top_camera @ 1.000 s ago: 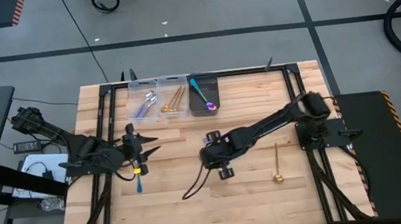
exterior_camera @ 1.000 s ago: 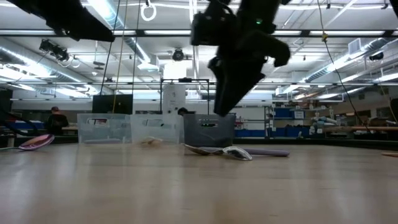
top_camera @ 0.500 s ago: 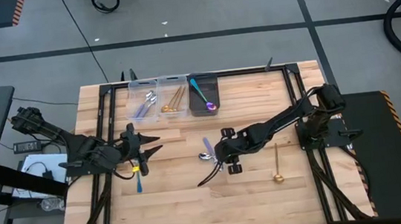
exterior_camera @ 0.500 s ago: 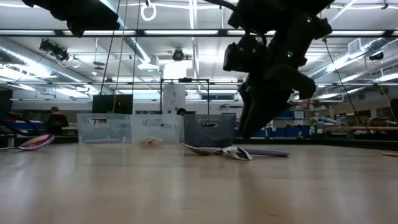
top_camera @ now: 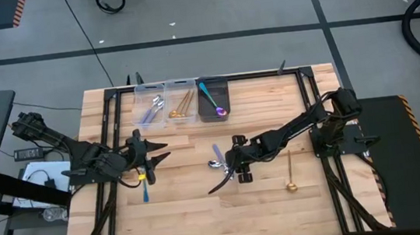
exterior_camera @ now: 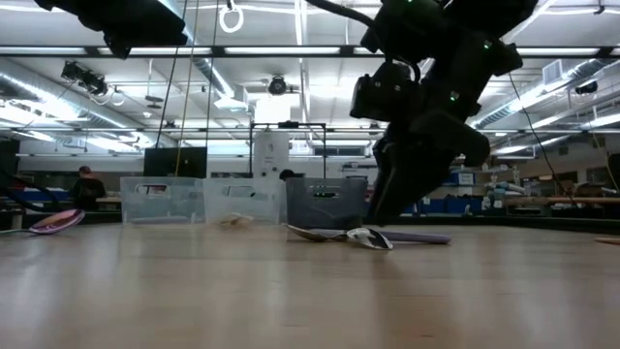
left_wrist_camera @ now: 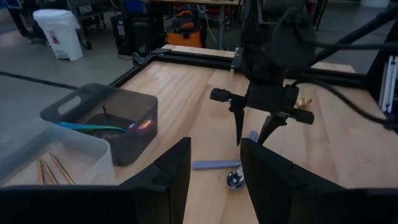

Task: Sort silverware by color (type)
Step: Put the violet spoon into the left transparent bin

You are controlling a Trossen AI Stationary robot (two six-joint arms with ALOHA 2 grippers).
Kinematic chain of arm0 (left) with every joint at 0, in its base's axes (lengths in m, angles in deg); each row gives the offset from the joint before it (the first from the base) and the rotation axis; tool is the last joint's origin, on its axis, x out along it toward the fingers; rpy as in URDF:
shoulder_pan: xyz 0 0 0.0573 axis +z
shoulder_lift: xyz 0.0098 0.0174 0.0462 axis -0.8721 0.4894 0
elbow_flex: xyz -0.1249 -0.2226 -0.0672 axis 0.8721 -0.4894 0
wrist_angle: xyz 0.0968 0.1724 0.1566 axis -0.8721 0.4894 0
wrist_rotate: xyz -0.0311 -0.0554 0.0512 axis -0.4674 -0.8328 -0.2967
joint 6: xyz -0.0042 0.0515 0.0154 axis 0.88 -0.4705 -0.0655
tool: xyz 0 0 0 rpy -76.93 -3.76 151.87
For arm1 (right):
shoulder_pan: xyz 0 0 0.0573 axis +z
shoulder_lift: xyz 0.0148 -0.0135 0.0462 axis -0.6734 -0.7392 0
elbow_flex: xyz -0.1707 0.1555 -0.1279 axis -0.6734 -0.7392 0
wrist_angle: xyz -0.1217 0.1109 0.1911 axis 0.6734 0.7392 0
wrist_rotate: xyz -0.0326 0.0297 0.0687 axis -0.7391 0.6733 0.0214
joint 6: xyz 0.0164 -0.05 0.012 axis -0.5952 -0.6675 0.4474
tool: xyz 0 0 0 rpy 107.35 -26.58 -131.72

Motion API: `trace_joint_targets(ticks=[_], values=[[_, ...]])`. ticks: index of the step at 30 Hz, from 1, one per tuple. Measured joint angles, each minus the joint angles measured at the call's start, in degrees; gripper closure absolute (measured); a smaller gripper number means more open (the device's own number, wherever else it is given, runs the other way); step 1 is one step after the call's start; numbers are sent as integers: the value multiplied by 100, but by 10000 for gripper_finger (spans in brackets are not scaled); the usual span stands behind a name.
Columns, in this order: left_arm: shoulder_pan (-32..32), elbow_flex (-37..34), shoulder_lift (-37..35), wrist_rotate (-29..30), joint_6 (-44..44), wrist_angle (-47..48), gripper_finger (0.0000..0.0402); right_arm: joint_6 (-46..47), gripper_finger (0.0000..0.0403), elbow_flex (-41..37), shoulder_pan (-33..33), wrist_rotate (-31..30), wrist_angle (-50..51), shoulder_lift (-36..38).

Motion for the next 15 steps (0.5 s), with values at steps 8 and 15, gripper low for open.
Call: trace_joint_targets(ticks=[8,15], values=[[-4,-2,0,-214,217,-18,256,1,232,-457,0,28,-527,-7],[2,-2,0,-245,221,-36,256,24,245,-588,-9,93,-642,-3]])
